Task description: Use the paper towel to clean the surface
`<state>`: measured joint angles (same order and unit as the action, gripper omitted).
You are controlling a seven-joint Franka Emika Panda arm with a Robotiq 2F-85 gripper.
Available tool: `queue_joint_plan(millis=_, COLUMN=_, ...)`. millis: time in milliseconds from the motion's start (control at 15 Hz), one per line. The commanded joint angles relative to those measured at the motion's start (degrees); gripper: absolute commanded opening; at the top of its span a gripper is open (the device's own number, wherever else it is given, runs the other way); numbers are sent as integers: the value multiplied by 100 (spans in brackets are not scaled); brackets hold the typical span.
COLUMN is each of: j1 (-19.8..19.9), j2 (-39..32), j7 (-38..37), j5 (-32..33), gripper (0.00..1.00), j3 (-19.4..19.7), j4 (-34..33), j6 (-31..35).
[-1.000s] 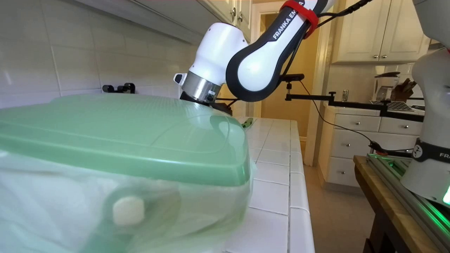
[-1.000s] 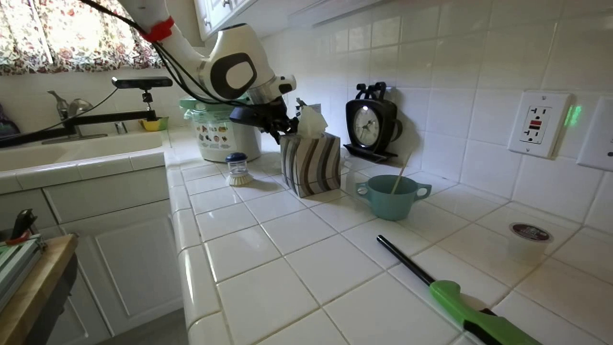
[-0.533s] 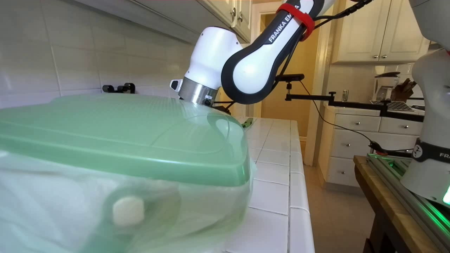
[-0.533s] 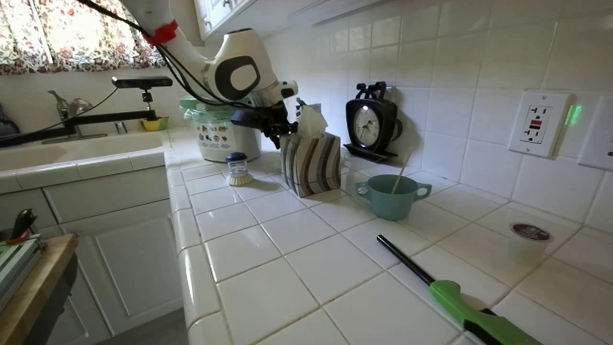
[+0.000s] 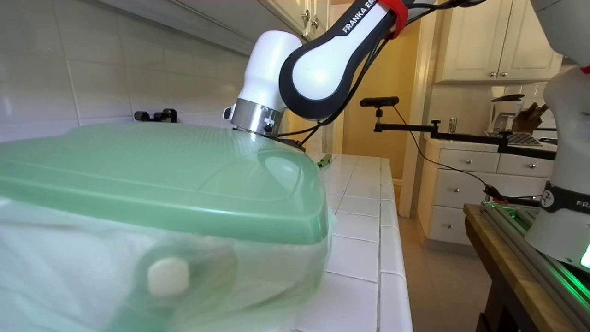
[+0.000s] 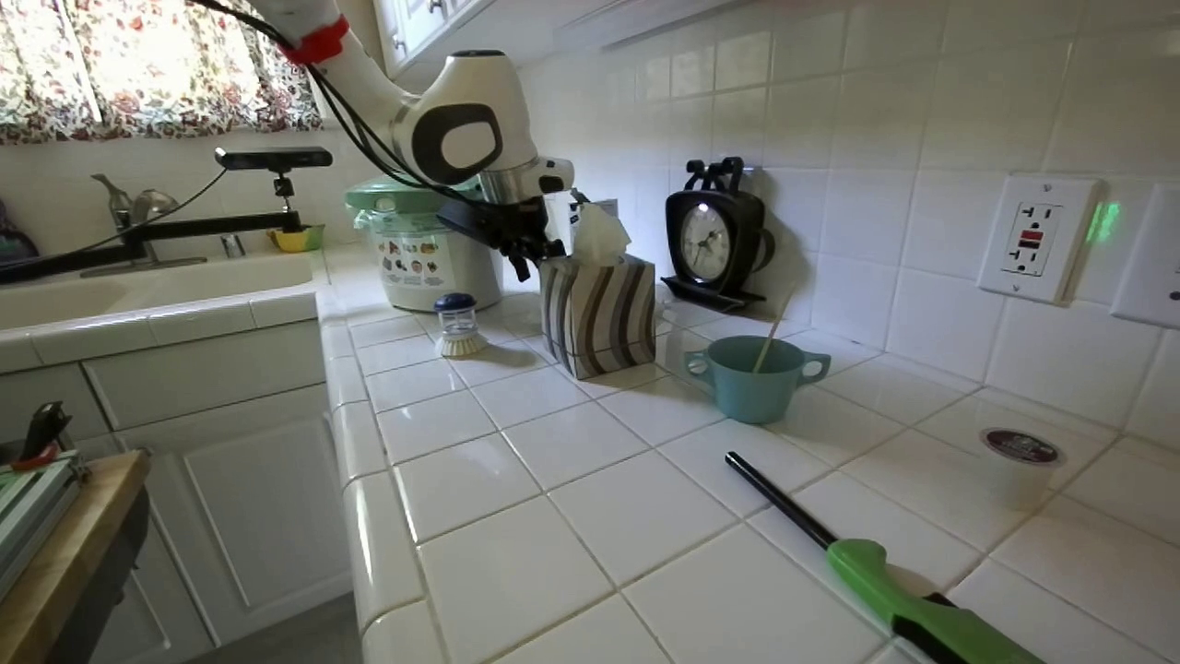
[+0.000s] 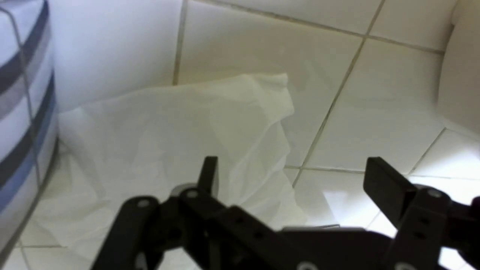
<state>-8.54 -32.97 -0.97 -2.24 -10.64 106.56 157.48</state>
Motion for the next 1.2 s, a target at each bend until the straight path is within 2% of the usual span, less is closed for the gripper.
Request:
queue_joint_plan(millis=0, j1=-42, j2=3, j7=26, j5=-50, gripper=100, j3=28, j4=-11, j6=-20)
queue_joint_plan(millis=533, j1=-42, j2=1, j7=24, j5=-67, gripper=100, j3=17, j4=-12, j6=-22)
queue_joint_plan(millis=1133, j1=-220, j2=-626, j7=-129, j5=101, gripper=100, j3=407, j4=-659, j6=-66)
